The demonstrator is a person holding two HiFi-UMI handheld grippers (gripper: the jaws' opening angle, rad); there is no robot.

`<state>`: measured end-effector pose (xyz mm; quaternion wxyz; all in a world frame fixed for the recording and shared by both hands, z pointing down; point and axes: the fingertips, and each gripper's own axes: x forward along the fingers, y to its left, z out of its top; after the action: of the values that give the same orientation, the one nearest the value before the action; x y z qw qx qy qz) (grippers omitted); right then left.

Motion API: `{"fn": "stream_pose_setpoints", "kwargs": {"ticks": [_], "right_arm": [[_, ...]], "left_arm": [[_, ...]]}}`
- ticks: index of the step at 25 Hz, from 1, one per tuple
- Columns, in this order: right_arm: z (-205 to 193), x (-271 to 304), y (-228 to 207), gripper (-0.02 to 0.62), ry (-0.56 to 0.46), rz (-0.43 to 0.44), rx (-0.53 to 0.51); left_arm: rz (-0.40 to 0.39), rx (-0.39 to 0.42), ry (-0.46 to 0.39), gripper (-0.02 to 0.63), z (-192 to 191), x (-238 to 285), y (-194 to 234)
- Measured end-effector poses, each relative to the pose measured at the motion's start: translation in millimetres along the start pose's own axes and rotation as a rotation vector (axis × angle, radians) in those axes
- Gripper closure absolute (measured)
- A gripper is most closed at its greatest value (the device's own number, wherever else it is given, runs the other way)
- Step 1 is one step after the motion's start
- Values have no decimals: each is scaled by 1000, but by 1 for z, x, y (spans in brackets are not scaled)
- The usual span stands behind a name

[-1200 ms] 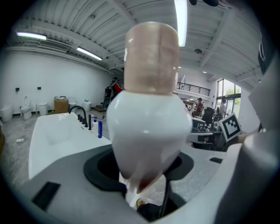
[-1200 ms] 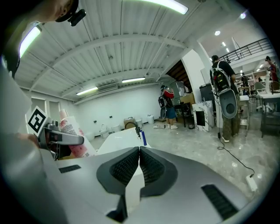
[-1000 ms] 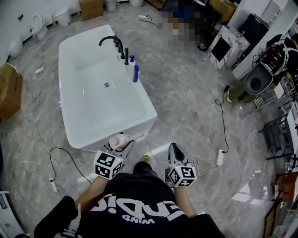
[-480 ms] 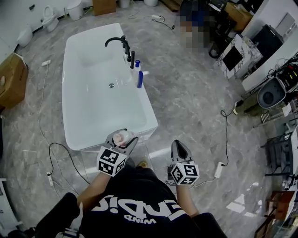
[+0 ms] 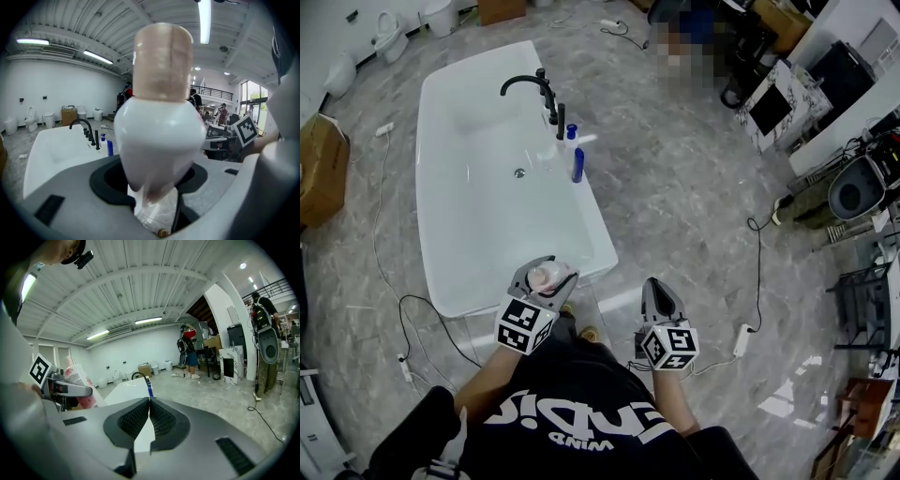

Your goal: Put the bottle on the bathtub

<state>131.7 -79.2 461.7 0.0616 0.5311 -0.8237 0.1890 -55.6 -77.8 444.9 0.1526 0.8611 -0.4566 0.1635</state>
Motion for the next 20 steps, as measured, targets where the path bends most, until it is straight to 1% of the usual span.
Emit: {"fn": "stream_pose_setpoints", "kwargs": {"ticks": [5, 15, 20], "right_arm": [[-2, 16, -8, 569, -5, -12, 19], [2, 48, -32, 571, -2, -39, 30], [-4, 65, -40, 571, 16, -47, 37]], "left_arm": [[-1, 10, 14, 373, -3, 20, 12], [-48, 28, 36, 373, 1, 69, 30], [-68, 24, 51, 373, -3, 93, 38]]}}
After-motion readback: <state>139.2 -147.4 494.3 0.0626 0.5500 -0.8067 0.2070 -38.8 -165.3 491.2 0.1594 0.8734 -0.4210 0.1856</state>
